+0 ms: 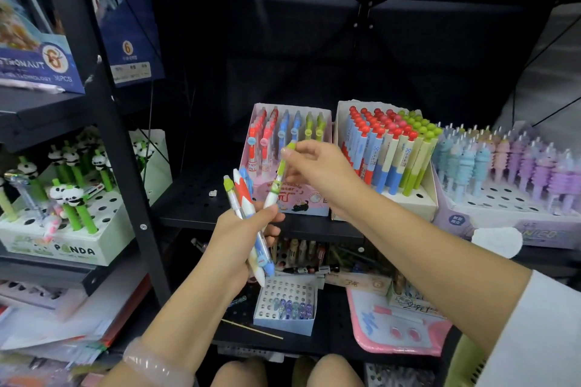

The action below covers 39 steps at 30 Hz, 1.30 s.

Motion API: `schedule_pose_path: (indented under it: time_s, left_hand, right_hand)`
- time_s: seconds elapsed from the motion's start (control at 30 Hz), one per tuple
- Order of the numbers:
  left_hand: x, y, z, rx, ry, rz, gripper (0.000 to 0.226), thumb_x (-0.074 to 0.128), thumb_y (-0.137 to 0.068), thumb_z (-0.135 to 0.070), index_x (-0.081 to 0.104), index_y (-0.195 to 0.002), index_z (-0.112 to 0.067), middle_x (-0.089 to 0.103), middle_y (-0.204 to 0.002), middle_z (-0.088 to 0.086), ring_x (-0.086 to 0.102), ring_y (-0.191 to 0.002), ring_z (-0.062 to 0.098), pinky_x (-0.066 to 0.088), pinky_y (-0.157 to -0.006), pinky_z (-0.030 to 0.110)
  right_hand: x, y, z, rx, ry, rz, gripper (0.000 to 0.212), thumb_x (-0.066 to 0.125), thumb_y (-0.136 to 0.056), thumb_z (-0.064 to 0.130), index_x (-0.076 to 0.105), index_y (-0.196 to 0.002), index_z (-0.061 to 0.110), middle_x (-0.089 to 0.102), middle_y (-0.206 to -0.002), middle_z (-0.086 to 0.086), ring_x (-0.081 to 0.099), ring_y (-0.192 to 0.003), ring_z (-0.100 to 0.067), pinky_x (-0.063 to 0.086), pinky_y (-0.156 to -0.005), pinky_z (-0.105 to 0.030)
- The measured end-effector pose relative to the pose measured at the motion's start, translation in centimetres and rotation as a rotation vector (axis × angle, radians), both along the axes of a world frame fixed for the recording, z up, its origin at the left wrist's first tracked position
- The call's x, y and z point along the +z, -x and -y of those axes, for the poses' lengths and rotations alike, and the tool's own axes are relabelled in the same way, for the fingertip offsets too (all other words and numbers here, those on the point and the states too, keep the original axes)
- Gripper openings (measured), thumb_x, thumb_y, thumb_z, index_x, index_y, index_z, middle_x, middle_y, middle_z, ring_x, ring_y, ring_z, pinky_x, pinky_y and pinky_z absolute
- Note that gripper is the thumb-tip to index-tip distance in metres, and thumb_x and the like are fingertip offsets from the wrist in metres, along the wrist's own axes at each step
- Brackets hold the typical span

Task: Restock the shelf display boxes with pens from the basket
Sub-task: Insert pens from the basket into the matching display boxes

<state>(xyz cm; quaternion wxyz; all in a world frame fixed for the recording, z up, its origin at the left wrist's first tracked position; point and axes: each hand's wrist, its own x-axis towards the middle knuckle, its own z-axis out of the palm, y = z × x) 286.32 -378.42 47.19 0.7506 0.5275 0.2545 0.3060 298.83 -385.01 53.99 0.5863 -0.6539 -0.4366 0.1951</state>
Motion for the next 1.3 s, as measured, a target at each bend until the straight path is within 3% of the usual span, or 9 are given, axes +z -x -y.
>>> schedule_pose_path:
  time_s: [0.17, 0.33, 0.53, 0.7, 0.77, 0.97, 1.03, 1.13, 1.3]
  left_hand:
    - [0.3, 0.0, -0.1, -0.021, 0.025, -0.012, 0.01, 0.065, -0.086, -0.021, 0.061, -0.088, -0.012, 0.069, -0.063, 0.0, 0.055, -0.045, 0.009, 0.046, -0.043, 0.02]
    - [-0.6, 0.4, -0.2, -0.027, 0.077, -0.075, 0.023, 0.069, -0.08, -0.03, 0.056, -0.08, -0.011, 0.046, -0.045, -0.004, 0.046, -0.039, 0.009, 0.043, -0.04, 0.02]
    - [-0.7, 0.5, -0.5, -0.017, 0.063, -0.083, 0.036, 0.065, -0.077, -0.042, 0.059, -0.088, -0.009, 0.047, -0.044, -0.005, 0.047, -0.038, 0.008, 0.043, -0.04, 0.02]
    - [-0.5, 0.7, -0.4, -0.037, 0.073, -0.052, 0.031, 0.064, -0.082, -0.036, 0.055, -0.089, -0.006, 0.049, -0.045, -0.003, 0.051, -0.04, 0.011, 0.045, -0.041, 0.02]
    - [-0.4, 0.8, -0.2, -0.04, 0.067, -0.046, 0.028, 0.065, -0.083, -0.032, 0.055, -0.087, -0.006, 0.049, -0.045, -0.002, 0.051, -0.04, 0.011, 0.045, -0.041, 0.02]
    - [-0.8, 0.9, -0.6, 0.018, -0.014, -0.089, 0.022, 0.069, -0.082, -0.023, 0.053, -0.076, -0.01, 0.044, -0.044, -0.003, 0.046, -0.037, 0.01, 0.043, -0.04, 0.021]
    - [-0.9, 0.8, -0.7, 0.035, -0.025, -0.099, 0.021, 0.069, -0.082, -0.021, 0.053, -0.076, -0.009, 0.045, -0.043, -0.003, 0.046, -0.038, 0.011, 0.042, -0.039, 0.021]
    - [-0.8, 0.4, -0.4, 0.04, -0.039, -0.112, 0.018, 0.067, -0.084, -0.02, 0.055, -0.077, -0.009, 0.047, -0.041, -0.003, 0.049, -0.04, 0.012, 0.042, -0.041, 0.024]
    - [-0.6, 0.5, 0.1, -0.008, -0.029, -0.072, 0.014, 0.063, -0.087, -0.023, 0.057, -0.084, -0.01, 0.052, -0.049, 0.0, 0.054, -0.044, 0.012, 0.046, -0.042, 0.022]
  right_hand:
    - [4.2, -2.4, -0.4, -0.301, -0.006, 0.27, 0.008, 0.056, -0.093, 0.017, 0.053, -0.1, 0.014, 0.068, -0.083, -0.007, 0.068, -0.076, -0.02, 0.057, -0.076, -0.035]
    - [6.9, -4.4, -1.4, -0.494, 0.174, 0.683, 0.019, 0.055, -0.093, 0.02, 0.048, -0.106, 0.008, 0.065, -0.094, -0.013, 0.063, -0.088, -0.027, 0.05, -0.073, -0.033]
    - [7.0, -4.7, -2.7, -0.467, 0.437, 0.746, 0.033, 0.054, -0.094, 0.018, 0.044, -0.12, 0.002, 0.059, -0.112, -0.019, 0.06, -0.1, -0.033, 0.051, -0.084, -0.041]
    - [6.3, -4.2, -2.8, -0.394, 0.684, 0.929, 0.033, 0.054, -0.093, 0.019, 0.046, -0.12, 0.001, 0.055, -0.114, -0.018, 0.055, -0.079, -0.025, 0.038, -0.056, -0.03]
    - [5.7, -4.1, -2.9, -0.404, 0.733, 1.015, 0.031, 0.053, -0.093, 0.018, 0.05, -0.118, 0.001, 0.057, -0.112, -0.018, 0.052, -0.08, -0.026, 0.036, -0.058, -0.03]
    - [4.6, -2.0, -2.8, -0.556, 0.462, 1.184, 0.025, 0.052, -0.094, 0.021, 0.049, -0.114, 0.007, 0.06, -0.099, -0.009, 0.058, -0.085, -0.027, 0.038, -0.061, -0.032]
    - [4.1, 0.0, -2.7, -0.374, 0.355, 1.043, 0.023, 0.052, -0.093, 0.03, 0.055, -0.102, 0.009, 0.057, -0.083, -0.002, 0.056, -0.074, -0.02, 0.04, -0.059, -0.029]
    - [2.1, 3.2, -2.4, 0.056, 0.519, 0.685, 0.044, 0.056, -0.089, 0.041, 0.062, -0.092, -0.002, 0.062, -0.076, -0.018, 0.051, -0.061, -0.016, 0.045, -0.056, -0.027]
    - [0.2, 3.5, -2.2, 0.054, 0.496, 0.409, 0.025, 0.059, -0.088, 0.024, 0.066, -0.083, 0.001, 0.059, -0.08, -0.016, 0.05, -0.071, -0.013, 0.042, -0.059, -0.024]
